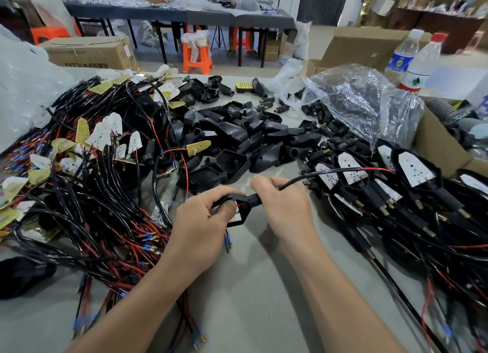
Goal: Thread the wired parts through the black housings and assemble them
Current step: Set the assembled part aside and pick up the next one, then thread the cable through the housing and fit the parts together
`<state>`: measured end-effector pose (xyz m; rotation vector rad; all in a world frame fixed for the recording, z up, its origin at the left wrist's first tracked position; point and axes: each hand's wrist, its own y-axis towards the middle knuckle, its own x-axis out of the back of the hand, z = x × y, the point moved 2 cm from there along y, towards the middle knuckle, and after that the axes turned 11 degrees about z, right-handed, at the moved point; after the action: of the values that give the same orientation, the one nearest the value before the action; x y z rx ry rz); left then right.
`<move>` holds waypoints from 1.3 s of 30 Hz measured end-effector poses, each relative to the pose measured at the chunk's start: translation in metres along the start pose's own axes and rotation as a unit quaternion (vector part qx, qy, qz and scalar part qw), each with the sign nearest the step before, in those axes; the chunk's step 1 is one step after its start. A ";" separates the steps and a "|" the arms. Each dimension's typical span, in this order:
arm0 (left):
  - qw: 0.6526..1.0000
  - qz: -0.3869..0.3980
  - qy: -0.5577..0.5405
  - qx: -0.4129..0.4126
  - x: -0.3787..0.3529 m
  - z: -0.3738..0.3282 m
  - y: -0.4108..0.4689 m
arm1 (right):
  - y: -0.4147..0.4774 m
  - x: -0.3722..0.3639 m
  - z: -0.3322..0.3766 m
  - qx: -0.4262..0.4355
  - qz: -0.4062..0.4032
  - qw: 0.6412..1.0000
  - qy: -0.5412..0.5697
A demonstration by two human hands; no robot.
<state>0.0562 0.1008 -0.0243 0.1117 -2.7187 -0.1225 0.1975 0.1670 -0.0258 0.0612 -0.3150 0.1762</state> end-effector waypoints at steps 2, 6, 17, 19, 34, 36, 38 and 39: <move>1.000 0.002 -0.026 0.003 0.001 -0.001 0.001 | 0.002 0.005 0.000 -0.004 0.003 1.000 0.007; 0.980 0.040 -0.186 0.056 0.006 -0.002 0.007 | 0.006 0.020 -0.001 -0.079 -0.084 0.993 0.009; 0.954 -0.052 -0.290 0.064 0.018 0.000 0.007 | -0.020 0.031 0.028 0.053 -0.138 0.988 -0.036; 0.952 -0.058 -0.292 0.064 0.021 -0.002 0.007 | -0.041 0.037 0.044 0.196 -0.220 0.932 -0.212; 0.974 0.053 -0.220 0.001 0.006 -0.006 0.000 | -0.050 0.172 0.066 -0.008 -0.222 0.825 -0.519; 0.986 0.012 -0.164 -0.010 0.004 -0.001 0.001 | -0.046 0.177 0.038 -0.067 -0.173 0.874 -0.450; 0.994 -0.023 -0.103 -0.019 0.003 0.001 0.001 | -0.050 0.170 0.018 -0.067 -0.171 0.902 -0.391; 0.997 -0.037 -0.068 -0.027 0.003 0.002 0.000 | -0.052 0.165 0.011 -0.050 -0.182 0.905 -0.381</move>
<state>0.0530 0.1004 -0.0248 0.1960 -2.8456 -0.2322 0.3580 0.1416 0.0342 0.0852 -1.0871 -0.2509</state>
